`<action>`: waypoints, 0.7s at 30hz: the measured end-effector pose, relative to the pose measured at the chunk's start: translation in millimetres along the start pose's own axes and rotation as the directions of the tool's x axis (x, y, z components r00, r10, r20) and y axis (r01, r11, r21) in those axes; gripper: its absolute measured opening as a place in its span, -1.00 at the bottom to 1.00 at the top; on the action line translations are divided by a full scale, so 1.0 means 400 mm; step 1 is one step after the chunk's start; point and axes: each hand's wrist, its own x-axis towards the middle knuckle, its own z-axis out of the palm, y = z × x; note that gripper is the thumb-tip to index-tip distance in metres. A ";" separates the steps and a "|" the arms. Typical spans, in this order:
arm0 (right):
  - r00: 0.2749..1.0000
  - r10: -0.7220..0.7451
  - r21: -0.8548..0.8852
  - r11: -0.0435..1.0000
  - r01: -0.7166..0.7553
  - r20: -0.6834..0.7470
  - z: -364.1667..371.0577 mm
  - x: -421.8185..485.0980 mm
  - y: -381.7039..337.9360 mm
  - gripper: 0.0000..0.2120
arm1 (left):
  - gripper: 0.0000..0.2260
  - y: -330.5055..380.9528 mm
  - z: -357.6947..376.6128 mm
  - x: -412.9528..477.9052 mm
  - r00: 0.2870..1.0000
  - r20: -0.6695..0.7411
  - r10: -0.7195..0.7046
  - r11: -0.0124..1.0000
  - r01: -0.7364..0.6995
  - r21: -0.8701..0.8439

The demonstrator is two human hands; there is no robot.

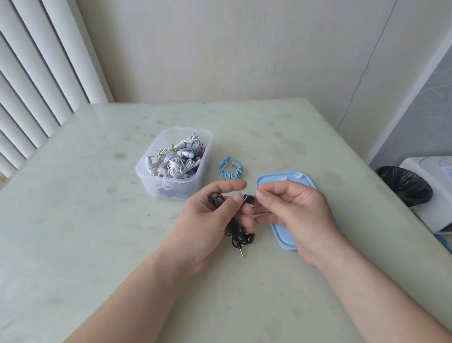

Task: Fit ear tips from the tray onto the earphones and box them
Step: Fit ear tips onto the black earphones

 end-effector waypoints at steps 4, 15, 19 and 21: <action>1.000 0.005 0.021 1.000 -0.006 0.008 -0.007 0.006 -0.002 -0.86 | -0.75 -0.001 -0.007 0.002 0.999 0.035 0.011 1.000 -0.011 -0.008; 0.998 -0.014 0.067 0.998 0.010 0.061 -0.007 -0.014 -0.005 -0.86 | -0.88 -0.013 0.002 -0.018 0.996 0.018 0.087 0.993 -0.085 -0.083; 0.997 0.006 0.031 0.999 -0.009 0.083 -0.004 -0.012 -0.010 -0.85 | -0.95 -0.013 -0.001 -0.014 0.994 0.012 0.112 0.991 -0.111 -0.070; 0.996 0.020 0.029 0.999 -0.022 0.091 -0.002 -0.014 -0.012 -0.82 | -0.96 -0.013 -0.005 -0.011 0.994 0.008 0.109 0.992 -0.108 -0.070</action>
